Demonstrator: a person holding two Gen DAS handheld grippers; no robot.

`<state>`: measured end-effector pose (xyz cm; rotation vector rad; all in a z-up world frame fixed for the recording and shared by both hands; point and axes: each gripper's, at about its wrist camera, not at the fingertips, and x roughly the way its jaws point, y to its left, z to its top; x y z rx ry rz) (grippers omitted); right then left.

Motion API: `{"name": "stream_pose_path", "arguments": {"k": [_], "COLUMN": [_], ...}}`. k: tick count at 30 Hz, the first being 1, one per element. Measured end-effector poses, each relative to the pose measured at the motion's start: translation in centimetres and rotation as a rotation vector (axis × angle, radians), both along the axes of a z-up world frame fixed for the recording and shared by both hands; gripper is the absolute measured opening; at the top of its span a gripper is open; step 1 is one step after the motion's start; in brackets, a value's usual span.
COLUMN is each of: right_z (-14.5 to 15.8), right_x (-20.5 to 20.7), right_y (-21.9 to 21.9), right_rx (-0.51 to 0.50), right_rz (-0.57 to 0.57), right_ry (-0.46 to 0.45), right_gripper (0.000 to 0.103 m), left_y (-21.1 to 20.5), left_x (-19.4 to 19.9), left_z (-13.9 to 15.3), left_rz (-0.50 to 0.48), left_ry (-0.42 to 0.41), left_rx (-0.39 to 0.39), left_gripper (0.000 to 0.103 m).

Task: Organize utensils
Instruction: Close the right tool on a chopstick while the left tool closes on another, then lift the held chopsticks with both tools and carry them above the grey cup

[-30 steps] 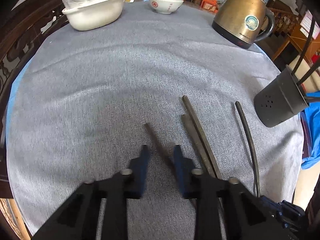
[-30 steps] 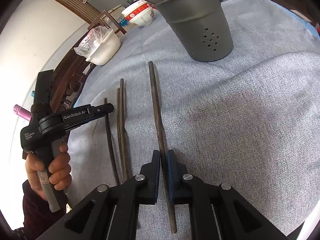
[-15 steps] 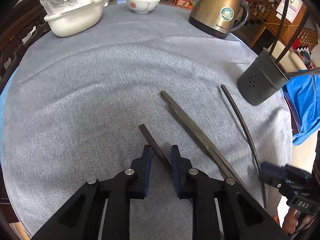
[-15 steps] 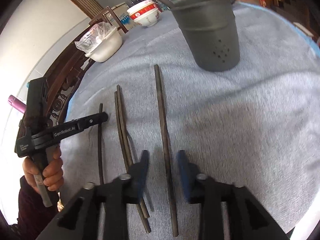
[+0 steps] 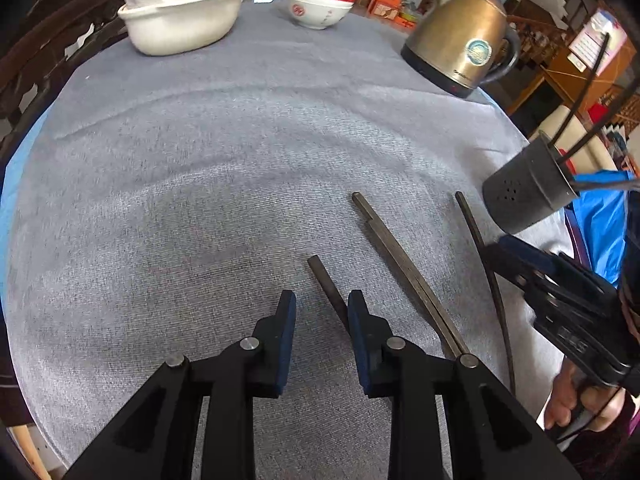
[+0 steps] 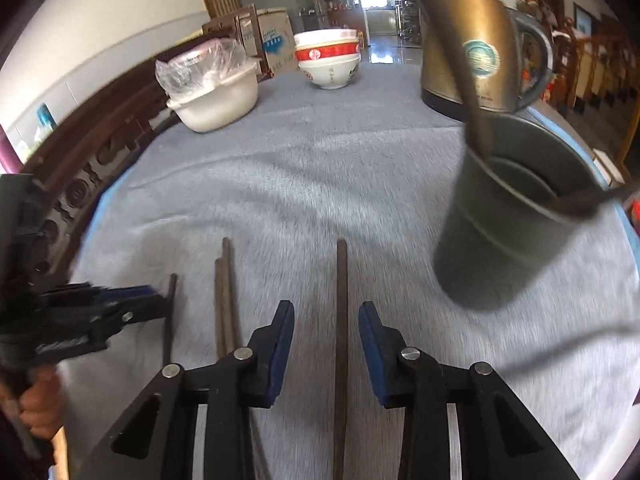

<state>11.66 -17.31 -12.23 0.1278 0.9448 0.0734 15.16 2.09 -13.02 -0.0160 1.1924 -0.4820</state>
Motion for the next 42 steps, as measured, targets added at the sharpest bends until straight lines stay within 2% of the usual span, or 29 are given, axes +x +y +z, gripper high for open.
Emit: {"name": "stream_pose_path", "arguments": {"k": [5, 7, 9, 15, 17, 20, 24, 33, 42], "right_z": [-1.5, -1.9, -2.0, -1.7, -1.0, 0.7, 3.9, 10.1, 13.0], "right_x": [3.2, 3.8, 3.9, 2.6, 1.7, 0.3, -2.3, -7.5, -10.4], "right_y": [0.6, 0.6, 0.7, -0.1, -0.5, -0.7, -1.5, -3.7, -5.4], "right_rx": [-0.07, -0.079, -0.099, -0.057, -0.03, 0.008, 0.038, 0.159, 0.187], "right_rz": [-0.013, -0.016, -0.012, -0.01, -0.014, -0.015, -0.012, -0.055, -0.118], "right_ry": [0.07, 0.091, 0.092, 0.066, 0.038, -0.015, -0.12, -0.338, -0.456], "right_gripper": [0.023, 0.014, 0.009, 0.006, 0.006, 0.006, 0.006, 0.006, 0.006], "left_y": [-0.7, -1.0, -1.4, -2.3, -2.9, -3.6, -3.1, -2.9, -5.4], "left_x": [1.1, 1.4, 1.7, 2.4, 2.4, 2.5, 1.8, -1.9, -5.8], "left_z": [-0.4, -0.6, -0.9, -0.9, -1.1, -1.1, 1.0, 9.3, 14.7], "left_rz": [0.028, 0.039, 0.05, 0.081, 0.075, 0.09, 0.115, 0.105, 0.063], "left_ry": [0.06, 0.08, 0.104, 0.108, 0.093, 0.083, 0.021, -0.186, -0.355], "left_rx": [-0.003, 0.006, 0.02, 0.031, 0.053, 0.05, 0.022, -0.017, 0.016], "left_gripper": [0.027, 0.027, 0.027, 0.026, 0.014, 0.013, 0.012, 0.009, 0.007]}}
